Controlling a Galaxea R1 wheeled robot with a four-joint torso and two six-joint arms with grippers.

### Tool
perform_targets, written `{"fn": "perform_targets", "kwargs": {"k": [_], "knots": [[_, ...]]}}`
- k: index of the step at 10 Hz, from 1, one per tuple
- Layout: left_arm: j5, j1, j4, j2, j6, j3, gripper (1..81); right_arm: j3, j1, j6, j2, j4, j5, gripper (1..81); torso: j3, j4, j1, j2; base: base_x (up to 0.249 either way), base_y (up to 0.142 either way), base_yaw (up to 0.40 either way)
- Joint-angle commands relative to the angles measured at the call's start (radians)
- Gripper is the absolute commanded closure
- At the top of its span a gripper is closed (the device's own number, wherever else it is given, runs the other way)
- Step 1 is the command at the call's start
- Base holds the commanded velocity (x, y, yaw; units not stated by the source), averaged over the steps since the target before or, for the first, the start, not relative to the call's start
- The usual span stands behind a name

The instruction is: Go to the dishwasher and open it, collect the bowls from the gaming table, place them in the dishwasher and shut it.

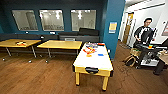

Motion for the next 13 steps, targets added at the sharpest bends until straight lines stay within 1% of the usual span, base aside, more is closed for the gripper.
{"fn": "perform_targets", "kwargs": {"k": [1, 3, 4, 5, 6, 8, 13], "knots": [[0.036, -0.02, 0.001, -0.023, 0.001, -0.008, 81.1, 0.002, 0.043, -0.006, 0.005, -0.016, -0.038, 81.1, 0.0, 0.0, 0.0, 0.0, 0.0, 0.0, 0.0], [0.022, -0.014, 0.007, -0.025, 0.001, -0.008, 81.1, 0.011, 0.04, -0.009, 0.0, -0.023, -0.038, 81.1, 0.0, 0.0, 0.0, 0.0, 0.0, 0.0, 0.0], [-0.027, -0.011, 0.01, -0.032, -0.002, -0.008, 81.1, 0.04, 0.032, -0.011, -0.009, -0.029, -0.037, 81.1, 0.0, 0.0, 0.0, 0.0, 0.0, 0.0, 0.0], [-0.048, -0.011, 0.01, -0.037, -0.004, -0.008, 81.1, 0.077, 0.03, -0.009, -0.04, -0.032, -0.032, 81.1, 0.0, 0.0, 0.0, 0.0, 0.0, 0.0, 0.0], [-0.048, -0.011, 0.01, -0.037, -0.004, -0.008, 81.1, 0.123, 0.029, -0.001, -0.089, -0.029, -0.032, 81.1, 0.0, 0.0, 0.0, 0.0, 0.0, 0.0, 0.0], [-0.048, -0.011, 0.01, -0.043, -0.004, -0.008, 81.1, 0.141, 0.029, 0.002, -0.143, -0.024, -0.031, 81.1, 0.0, 0.0, 0.0, 0.0, 0.0, 0.0, 0.0], [-0.051, -0.003, 0.016, -0.044, 0.0, -0.008, 81.1, 0.138, 0.032, 0.002, -0.15, -0.023, -0.031, 81.1, 0.0, 0.0, 0.0, 0.0, 0.0, 0.0, 0.0]]}}
